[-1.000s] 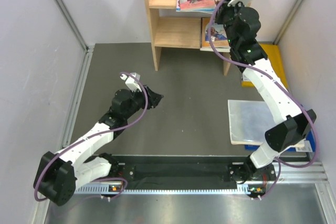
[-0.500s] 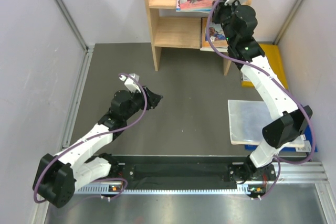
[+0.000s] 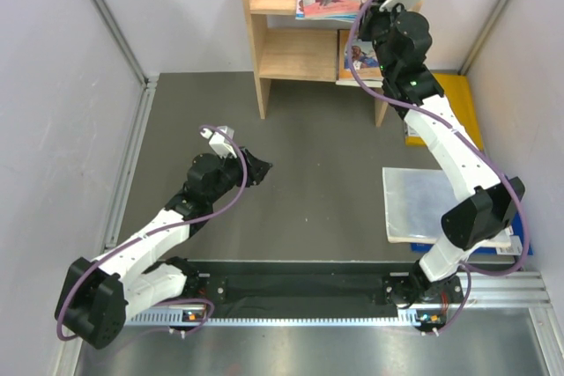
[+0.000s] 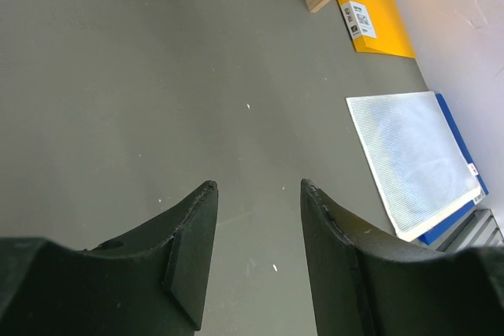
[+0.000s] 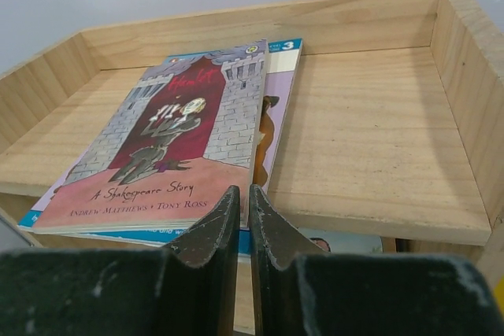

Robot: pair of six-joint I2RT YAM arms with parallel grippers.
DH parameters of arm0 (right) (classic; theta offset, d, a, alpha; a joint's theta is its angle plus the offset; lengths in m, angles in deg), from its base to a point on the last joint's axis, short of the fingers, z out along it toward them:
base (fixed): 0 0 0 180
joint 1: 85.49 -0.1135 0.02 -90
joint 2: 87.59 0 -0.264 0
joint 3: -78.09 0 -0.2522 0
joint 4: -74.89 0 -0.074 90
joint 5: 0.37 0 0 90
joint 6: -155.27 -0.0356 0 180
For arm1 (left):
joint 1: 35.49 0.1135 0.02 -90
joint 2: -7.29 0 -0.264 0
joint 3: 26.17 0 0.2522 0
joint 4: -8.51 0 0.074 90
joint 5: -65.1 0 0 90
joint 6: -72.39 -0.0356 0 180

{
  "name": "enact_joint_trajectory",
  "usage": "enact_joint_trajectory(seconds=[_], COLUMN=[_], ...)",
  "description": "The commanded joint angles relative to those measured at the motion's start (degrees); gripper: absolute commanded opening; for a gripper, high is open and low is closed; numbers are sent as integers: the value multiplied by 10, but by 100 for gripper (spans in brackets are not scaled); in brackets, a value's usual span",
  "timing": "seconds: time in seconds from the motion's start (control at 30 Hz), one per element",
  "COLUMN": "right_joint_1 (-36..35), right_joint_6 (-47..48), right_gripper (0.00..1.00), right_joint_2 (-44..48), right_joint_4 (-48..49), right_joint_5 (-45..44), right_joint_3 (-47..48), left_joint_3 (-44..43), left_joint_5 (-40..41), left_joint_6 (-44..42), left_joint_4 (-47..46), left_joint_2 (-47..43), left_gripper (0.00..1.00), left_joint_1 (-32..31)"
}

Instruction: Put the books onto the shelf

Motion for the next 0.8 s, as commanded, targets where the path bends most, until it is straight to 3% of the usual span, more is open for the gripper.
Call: enact_joint_trajectory(seconds=[0.0, 0.37, 0.77], right_joint_1=[9, 15, 21], right_joint_6=[-6, -25, -35], right_gripper=[9, 9, 10], right_joint_2=[20, 44, 114], right_joint_4=[23, 54, 190], right_joint_5=[-9, -17, -39], right_joint_3=[-2, -39, -166], left_joint_3=[2, 5, 7], left_joint_5=[4, 2, -1], left_joint_6=[-1, 1, -1], left_joint_4=[-17, -17, -18], left_joint_2=[-11, -9, 4], left_gripper=[52, 51, 51], left_joint_1=[-2, -2, -2])
